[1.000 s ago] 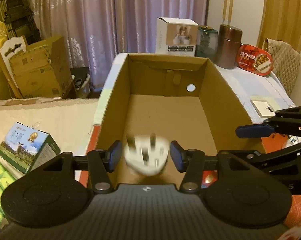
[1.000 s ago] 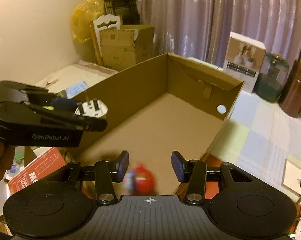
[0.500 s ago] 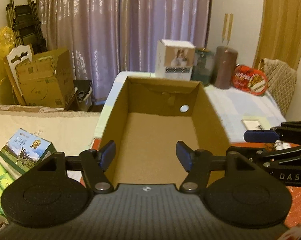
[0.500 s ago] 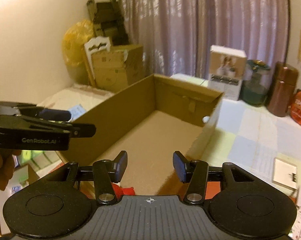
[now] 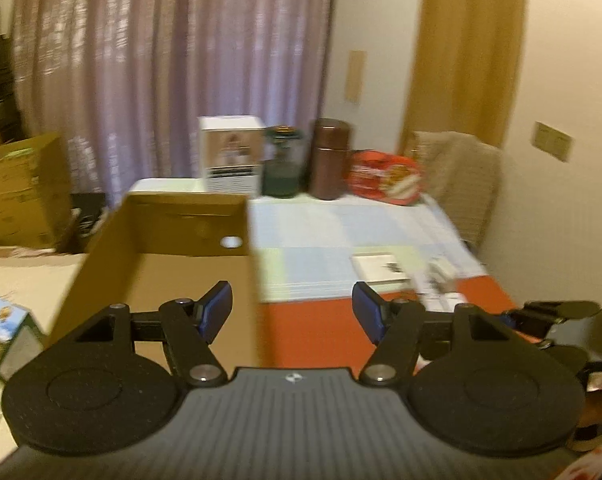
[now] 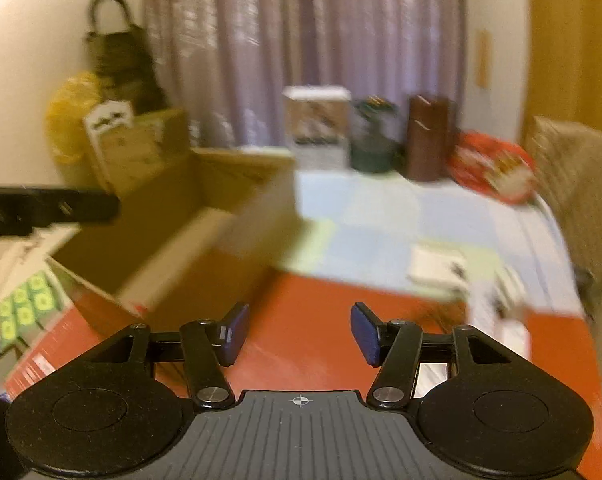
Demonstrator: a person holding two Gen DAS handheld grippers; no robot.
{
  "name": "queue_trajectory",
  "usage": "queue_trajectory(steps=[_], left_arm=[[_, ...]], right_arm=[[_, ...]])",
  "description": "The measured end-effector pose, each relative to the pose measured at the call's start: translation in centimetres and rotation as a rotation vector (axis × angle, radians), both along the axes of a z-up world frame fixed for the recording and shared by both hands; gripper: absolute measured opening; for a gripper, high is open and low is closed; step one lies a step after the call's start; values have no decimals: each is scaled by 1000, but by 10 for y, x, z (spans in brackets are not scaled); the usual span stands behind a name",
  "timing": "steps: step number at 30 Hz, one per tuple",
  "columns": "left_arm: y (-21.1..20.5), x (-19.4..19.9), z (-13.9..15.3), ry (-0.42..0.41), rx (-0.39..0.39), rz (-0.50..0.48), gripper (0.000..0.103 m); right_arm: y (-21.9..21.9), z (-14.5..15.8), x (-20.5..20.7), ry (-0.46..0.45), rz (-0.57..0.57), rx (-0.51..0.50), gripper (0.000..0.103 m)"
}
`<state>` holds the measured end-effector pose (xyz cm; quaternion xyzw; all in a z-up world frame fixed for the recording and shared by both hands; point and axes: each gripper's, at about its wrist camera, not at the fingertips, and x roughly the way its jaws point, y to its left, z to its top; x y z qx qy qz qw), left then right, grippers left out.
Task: Organize rigid objects
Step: 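Move both tools back over the table, then grasp the clear box of floss picks with the left gripper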
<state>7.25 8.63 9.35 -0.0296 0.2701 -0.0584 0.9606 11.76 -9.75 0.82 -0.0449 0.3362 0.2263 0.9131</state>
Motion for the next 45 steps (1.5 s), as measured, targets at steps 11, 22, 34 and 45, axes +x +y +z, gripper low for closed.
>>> queue_trajectory(steps=[11,22,34,45], left_arm=[[-72,3,-30,50,-29,-122,62],[-97,21,-76,133,-9,-151,62],[-105,43,-104,143,-18,-165,69],[-132,77,-146,125,39,-285,87]], right_arm=[[-93,-10,-33,66,-208,-53,57],[-128,-28,-21,107,-275,-45,58],[-141,-50,-4,148,-286,-50,58],[-171,-75,12,141,-300,-22,74]])
